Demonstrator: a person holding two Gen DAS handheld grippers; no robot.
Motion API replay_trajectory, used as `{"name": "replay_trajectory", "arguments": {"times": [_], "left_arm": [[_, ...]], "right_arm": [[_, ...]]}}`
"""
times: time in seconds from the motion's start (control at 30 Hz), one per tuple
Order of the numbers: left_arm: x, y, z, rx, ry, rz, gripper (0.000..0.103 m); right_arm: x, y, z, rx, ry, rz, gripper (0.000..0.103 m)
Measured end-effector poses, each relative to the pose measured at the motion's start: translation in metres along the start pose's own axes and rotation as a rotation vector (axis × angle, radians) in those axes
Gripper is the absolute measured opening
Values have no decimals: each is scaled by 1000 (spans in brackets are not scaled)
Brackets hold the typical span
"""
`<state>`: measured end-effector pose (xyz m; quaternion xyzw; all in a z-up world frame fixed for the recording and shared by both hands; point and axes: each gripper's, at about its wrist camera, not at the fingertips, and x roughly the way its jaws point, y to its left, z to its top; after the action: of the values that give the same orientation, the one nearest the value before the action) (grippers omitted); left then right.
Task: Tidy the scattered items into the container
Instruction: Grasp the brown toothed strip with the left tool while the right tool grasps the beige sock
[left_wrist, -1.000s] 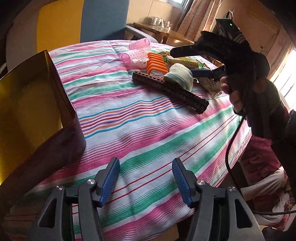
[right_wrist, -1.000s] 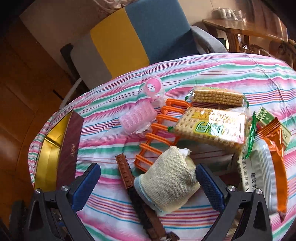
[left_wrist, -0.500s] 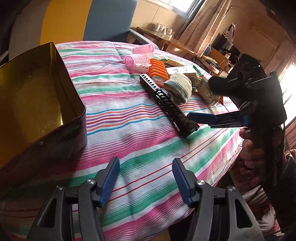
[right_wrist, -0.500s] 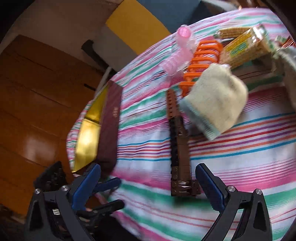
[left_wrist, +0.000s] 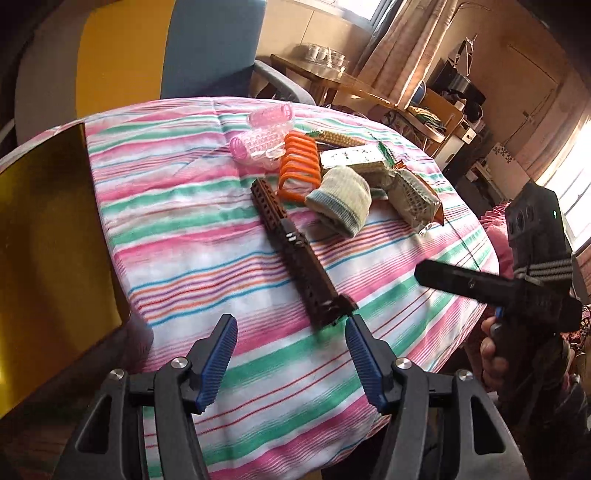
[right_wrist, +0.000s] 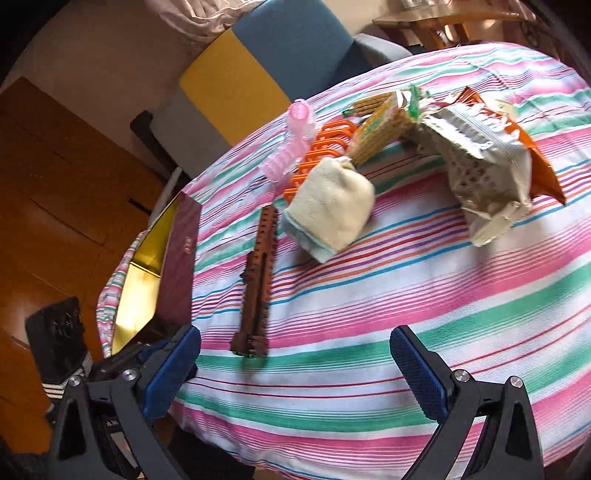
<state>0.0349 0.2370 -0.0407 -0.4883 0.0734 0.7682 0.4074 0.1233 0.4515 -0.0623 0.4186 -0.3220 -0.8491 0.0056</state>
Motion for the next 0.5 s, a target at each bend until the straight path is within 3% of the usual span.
{"name": "replay_trajectory", "arguments": {"times": [0.27, 0.5], "left_arm": [[35, -19, 43, 24, 24, 41, 62], [69, -21, 53, 24, 67, 105, 62]], "right_arm": [[1, -9, -10, -84, -49, -264, 103], [8, -6, -18, -142, -100, -346, 103]]}}
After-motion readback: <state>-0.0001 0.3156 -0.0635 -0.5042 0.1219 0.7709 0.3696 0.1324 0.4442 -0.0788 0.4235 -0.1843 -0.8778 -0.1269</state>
